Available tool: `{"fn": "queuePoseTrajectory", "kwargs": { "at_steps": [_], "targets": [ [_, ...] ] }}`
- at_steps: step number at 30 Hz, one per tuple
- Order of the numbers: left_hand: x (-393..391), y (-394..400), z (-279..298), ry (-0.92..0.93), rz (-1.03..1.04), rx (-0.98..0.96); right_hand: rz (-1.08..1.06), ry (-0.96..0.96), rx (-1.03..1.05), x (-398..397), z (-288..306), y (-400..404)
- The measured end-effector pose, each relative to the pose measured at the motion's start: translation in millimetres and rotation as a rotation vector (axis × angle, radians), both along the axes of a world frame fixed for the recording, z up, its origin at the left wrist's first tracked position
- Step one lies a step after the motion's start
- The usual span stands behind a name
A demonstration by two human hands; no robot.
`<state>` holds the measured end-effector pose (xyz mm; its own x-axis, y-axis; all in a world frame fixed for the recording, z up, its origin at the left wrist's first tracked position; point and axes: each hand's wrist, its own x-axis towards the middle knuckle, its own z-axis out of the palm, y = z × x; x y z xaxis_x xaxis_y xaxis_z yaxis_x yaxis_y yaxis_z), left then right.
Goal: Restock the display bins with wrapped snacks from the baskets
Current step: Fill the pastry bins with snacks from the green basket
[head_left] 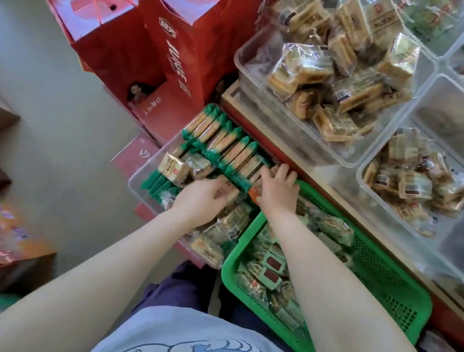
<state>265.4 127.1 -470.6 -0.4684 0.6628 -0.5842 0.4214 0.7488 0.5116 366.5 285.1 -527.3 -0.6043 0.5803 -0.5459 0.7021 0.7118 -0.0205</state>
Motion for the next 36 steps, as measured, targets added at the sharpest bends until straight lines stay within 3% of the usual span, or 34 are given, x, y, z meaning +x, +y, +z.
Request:
{"fn": "queuePoseTrajectory", "kwargs": {
  "at_steps": [9,13,21,23,26,29,33,36],
  "targets": [
    [-1.9,8.4,15.1,-0.234,0.275,0.109,-0.282,0.337,-0.111,12.9,26.5,10.5],
    [-0.9,19.8,24.3,-0.3,0.388,0.118,-0.412,0.361,-0.154,18.4,35.3,14.6],
    [7.9,22.5,22.5,-0.353,0.451,0.11,0.048,0.156,-0.087,13.0,17.3,6.5],
    [10.3,19.1,19.0,-0.358,0.466,0.102,0.038,0.075,-0.075,7.3,5.5,4.0],
    [11.9,11.9,14.3,-0.387,0.526,0.085,-0.035,0.166,-0.046,-1.5,-5.1,-0.3],
    [10.6,4.5,13.6,-0.432,0.595,0.072,-0.337,0.391,-0.301,-11.4,8.6,1.8],
    [8.1,3.8,25.3,-0.652,0.754,0.119,-1.07,0.869,-1.151,-2.2,70.3,1.5],
    [11.5,15.7,44.7,-0.828,0.804,0.263,-1.329,1.084,-1.588,25.8,113.0,-6.0]
  ]
}}
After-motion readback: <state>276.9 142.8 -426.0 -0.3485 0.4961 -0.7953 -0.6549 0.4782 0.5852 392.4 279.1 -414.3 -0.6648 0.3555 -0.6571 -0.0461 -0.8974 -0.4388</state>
